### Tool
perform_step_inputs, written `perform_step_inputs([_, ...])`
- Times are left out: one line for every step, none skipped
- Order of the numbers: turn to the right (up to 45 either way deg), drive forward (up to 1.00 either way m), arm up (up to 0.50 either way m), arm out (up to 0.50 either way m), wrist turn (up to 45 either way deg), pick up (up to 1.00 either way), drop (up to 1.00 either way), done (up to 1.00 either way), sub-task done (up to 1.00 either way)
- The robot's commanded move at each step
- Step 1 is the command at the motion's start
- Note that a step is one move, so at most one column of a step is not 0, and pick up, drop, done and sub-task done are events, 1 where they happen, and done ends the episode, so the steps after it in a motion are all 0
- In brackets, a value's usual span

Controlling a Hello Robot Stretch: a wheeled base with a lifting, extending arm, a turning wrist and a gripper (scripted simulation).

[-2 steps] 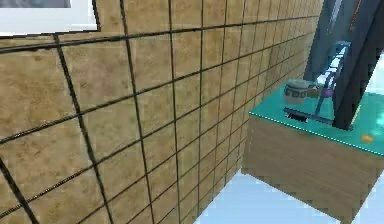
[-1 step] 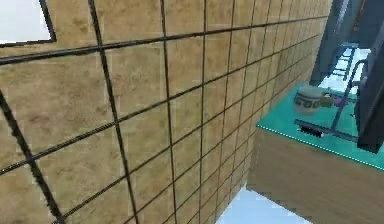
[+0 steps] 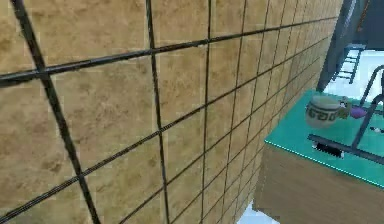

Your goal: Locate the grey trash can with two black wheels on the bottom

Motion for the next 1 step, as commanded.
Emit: perform_step_inputs([45.0, 0.0, 0.0, 0.0, 0.0, 0.0, 0.0, 0.0, 0.0])
